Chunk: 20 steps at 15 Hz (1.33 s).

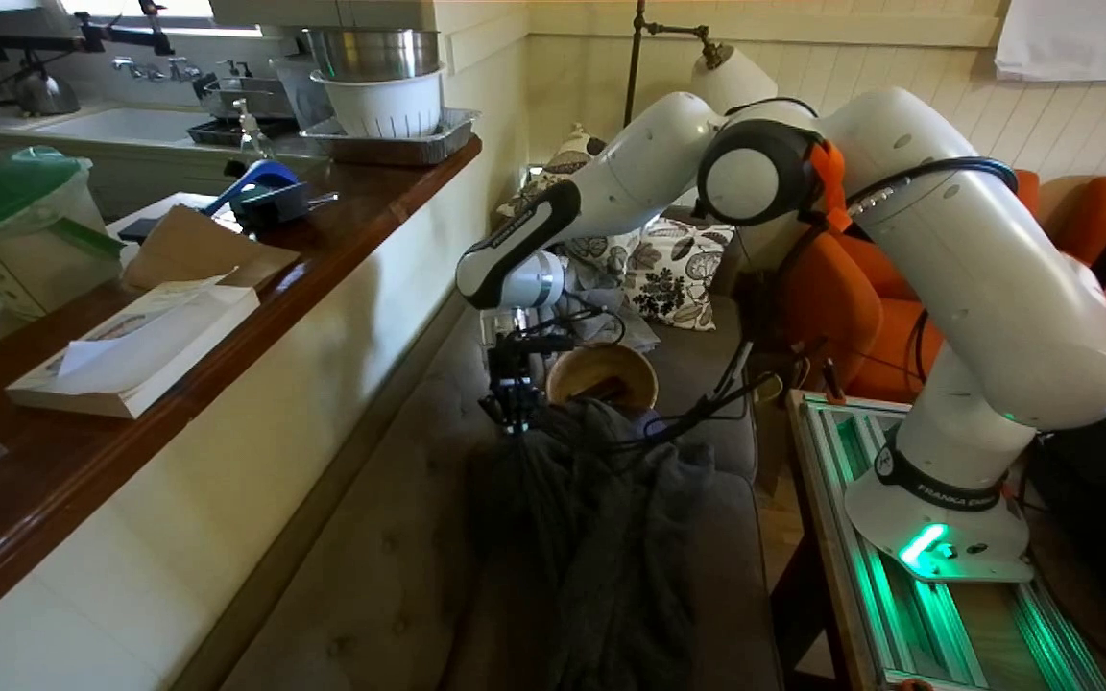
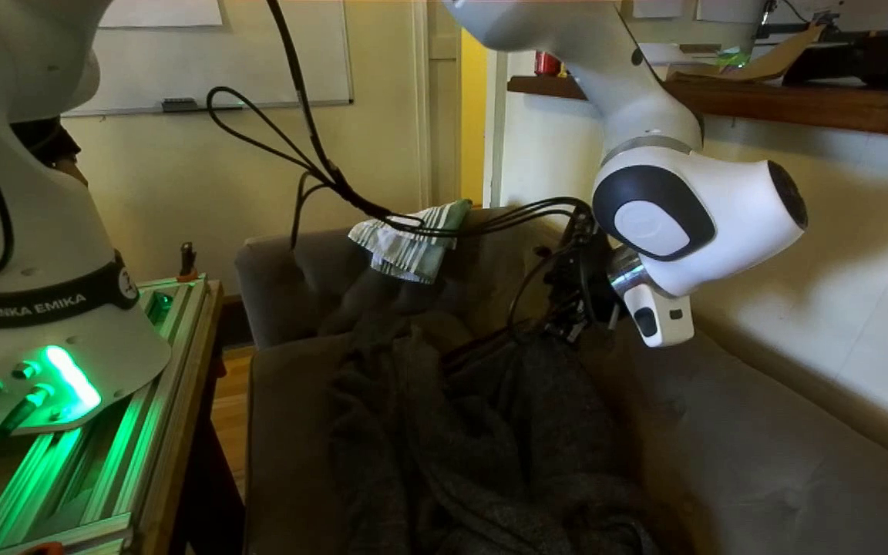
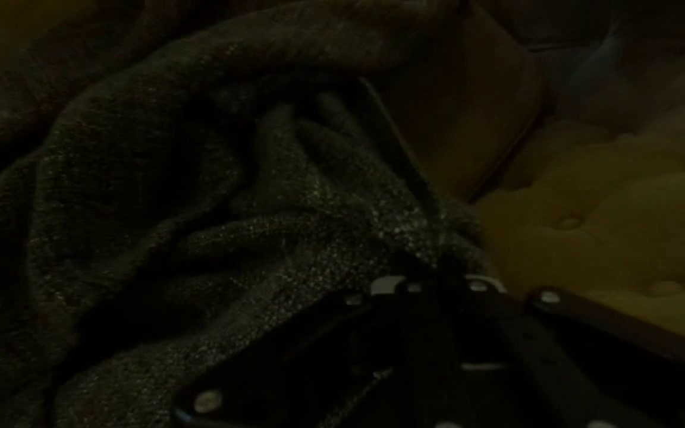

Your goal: Partially stretch the blanket

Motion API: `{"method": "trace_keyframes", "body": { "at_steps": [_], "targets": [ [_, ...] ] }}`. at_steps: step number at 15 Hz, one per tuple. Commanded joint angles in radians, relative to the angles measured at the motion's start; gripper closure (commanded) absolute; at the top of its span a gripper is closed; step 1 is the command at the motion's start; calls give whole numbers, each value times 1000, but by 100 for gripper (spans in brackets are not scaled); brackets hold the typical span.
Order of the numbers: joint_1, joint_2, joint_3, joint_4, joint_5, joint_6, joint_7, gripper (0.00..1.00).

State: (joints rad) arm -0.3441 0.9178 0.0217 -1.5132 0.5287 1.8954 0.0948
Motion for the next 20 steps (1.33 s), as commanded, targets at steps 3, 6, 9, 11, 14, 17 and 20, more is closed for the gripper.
{"method": "trace_keyframes", "body": {
  "at_steps": [3, 6, 9, 11, 14, 17, 20],
  "targets": [
    [8, 0, -13, 3, 44, -8, -34, 94],
    [-3, 8, 18, -14, 107, 39, -58, 98],
    [-9, -6, 79, -32, 269, 100, -101, 98],
    [-3, -13, 100, -32, 366, 142, -138, 98],
    [0, -24, 116, -23, 505, 202, -227, 98],
    [6, -32, 121, -24, 659, 257, -303, 98],
    [23, -43, 128, -21, 832, 306, -388, 98]
  ]
}}
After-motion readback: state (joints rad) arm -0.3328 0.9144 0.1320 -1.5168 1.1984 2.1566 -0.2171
